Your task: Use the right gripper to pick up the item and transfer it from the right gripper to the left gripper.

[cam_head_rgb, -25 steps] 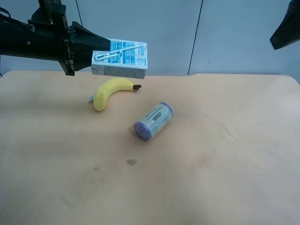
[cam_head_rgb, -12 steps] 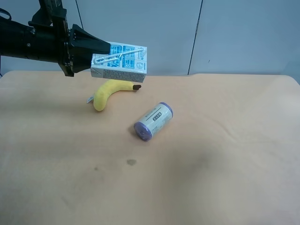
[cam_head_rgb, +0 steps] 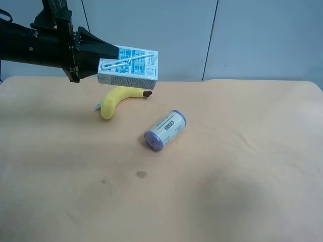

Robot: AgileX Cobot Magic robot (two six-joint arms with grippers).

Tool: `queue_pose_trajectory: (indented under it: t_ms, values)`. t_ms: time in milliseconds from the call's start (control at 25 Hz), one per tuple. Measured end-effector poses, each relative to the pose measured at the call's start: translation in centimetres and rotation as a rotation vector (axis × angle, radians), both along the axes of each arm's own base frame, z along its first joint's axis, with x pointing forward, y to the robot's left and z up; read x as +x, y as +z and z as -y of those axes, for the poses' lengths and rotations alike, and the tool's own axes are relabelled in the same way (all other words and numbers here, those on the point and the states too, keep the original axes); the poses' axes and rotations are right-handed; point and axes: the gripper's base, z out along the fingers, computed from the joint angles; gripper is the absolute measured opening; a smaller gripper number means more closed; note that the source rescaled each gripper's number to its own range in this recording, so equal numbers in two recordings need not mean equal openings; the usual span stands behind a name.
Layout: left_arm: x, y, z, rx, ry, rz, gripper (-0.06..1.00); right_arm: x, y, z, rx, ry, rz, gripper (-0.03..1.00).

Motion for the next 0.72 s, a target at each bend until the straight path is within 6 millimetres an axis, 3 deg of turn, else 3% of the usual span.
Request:
queue_pose_trajectory:
  t_ms: [200,560,720]
  values:
    - [-0.03,-0.04,0.0,0.005,-0.003,0.0,0.01,0.12,-1.09,-0.07,-0.006,0.005,-0.037,0.77]
    - [-0.05,-0.08,-0.01,0.009,-0.007,0.001,0.01,0.08,-1.08,-0.08,-0.008,0.01,-0.033,0.77]
    - [-0.05,-0.08,-0.01,0.009,-0.007,0.001,0.01,-0.86,-0.87,0.11,0.005,0.011,0.029,0.77]
